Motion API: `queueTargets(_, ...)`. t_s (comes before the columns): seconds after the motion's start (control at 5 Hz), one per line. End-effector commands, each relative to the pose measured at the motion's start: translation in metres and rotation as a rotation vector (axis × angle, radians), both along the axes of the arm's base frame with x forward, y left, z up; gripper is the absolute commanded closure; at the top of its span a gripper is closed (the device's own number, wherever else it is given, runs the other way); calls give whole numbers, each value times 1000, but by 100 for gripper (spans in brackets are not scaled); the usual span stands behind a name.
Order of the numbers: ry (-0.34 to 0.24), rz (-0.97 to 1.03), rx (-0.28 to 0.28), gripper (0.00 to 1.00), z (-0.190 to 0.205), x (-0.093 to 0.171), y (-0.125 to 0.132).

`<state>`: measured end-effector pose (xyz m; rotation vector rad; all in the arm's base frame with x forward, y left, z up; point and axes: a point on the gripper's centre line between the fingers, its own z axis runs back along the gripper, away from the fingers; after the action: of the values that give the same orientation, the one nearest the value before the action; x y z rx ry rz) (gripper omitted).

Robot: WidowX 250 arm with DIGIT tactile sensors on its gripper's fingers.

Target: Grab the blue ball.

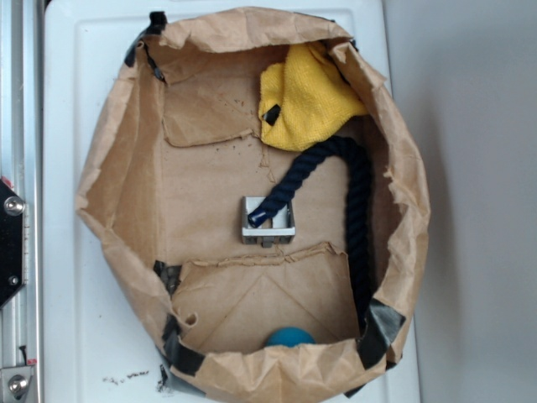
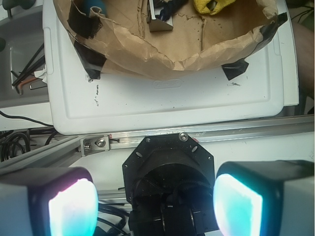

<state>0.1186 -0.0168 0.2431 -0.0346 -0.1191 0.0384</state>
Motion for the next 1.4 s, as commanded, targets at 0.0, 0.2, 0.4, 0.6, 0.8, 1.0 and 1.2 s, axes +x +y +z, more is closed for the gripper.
queueTargets(0.0, 0, 0, 0, 0, 0, 0, 0)
queueTargets(0.2, 16, 63, 28, 0, -7, 50, -20)
queueTargets(0.4, 16, 172, 50, 0, -11, 102, -30)
queueTargets(0.6, -28, 108, 9, 0, -25, 151, -27)
queueTargets(0.8, -146, -109, -26, 0, -36, 184, -8)
queueTargets(1.0, -199, -338, 4, 0, -47, 184, 3)
queueTargets(1.2, -201, -475, 37, 0, -57, 190, 22)
